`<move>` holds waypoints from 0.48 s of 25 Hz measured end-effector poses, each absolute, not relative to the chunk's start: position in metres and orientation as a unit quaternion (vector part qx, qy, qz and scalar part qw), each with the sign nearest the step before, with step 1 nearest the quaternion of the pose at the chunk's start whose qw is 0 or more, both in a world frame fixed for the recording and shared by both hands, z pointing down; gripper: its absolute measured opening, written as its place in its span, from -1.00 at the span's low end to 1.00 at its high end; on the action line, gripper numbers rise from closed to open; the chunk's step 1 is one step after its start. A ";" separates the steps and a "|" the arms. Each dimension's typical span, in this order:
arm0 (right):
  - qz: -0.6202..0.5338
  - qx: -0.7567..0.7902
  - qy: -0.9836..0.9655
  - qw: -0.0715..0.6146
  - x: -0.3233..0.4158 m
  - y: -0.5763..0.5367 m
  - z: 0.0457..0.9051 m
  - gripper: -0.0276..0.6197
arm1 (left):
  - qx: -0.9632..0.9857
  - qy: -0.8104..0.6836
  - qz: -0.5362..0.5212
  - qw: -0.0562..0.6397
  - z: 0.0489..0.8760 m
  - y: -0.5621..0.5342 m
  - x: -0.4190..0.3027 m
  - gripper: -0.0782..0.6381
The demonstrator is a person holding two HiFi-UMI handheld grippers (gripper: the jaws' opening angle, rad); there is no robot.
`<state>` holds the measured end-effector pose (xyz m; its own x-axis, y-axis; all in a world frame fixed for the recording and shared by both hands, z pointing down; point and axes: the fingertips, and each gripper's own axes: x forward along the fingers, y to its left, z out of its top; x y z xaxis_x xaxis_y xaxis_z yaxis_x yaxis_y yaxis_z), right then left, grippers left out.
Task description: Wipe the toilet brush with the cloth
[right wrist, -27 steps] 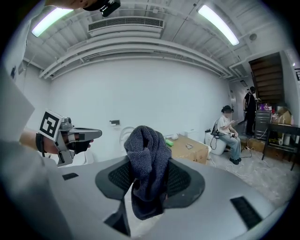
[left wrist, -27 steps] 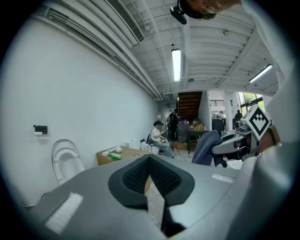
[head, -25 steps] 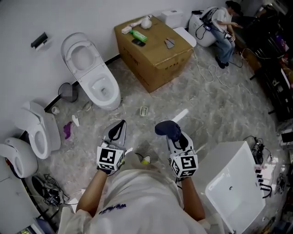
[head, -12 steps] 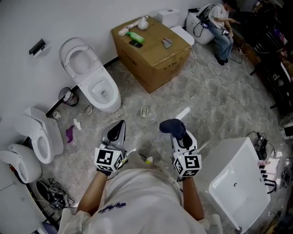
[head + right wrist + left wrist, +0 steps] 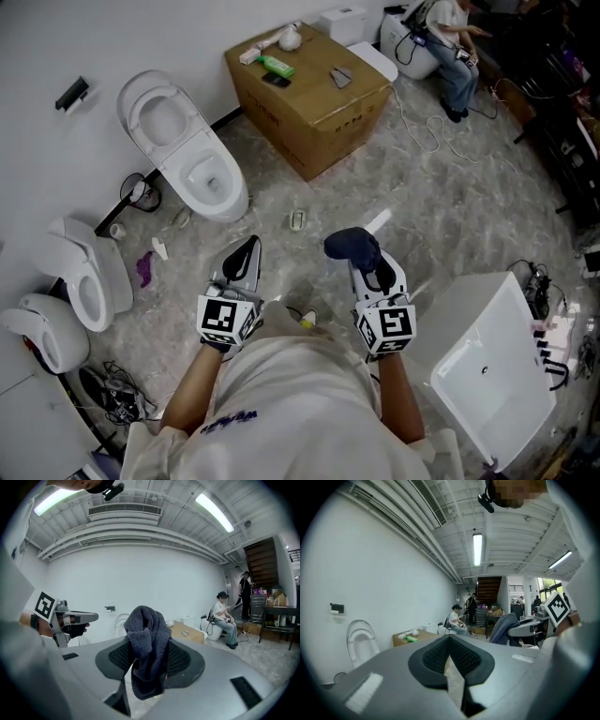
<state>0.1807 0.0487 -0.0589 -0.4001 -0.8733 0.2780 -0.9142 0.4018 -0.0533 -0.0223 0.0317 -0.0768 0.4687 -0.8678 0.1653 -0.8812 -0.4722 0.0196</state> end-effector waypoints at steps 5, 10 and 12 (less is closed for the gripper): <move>0.098 0.535 -0.833 0.105 0.180 0.050 -0.058 -0.38 | 0.854 -0.512 0.085 0.043 -0.073 0.036 -0.025 -0.78; 0.100 0.534 -0.833 0.104 0.177 0.051 -0.058 -0.38 | 0.853 -0.513 0.088 0.043 -0.072 0.037 -0.027 -0.78; 0.101 0.535 -0.833 0.103 0.177 0.052 -0.059 -0.37 | 0.853 -0.512 0.089 0.043 -0.072 0.038 -0.025 -0.78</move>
<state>0.1775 0.0516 -0.0585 -0.4073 -0.8694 0.2797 -0.9111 0.4082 -0.0578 -0.0255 0.0381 -0.0722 0.4591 -0.8666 0.1955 -0.8818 -0.4713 -0.0183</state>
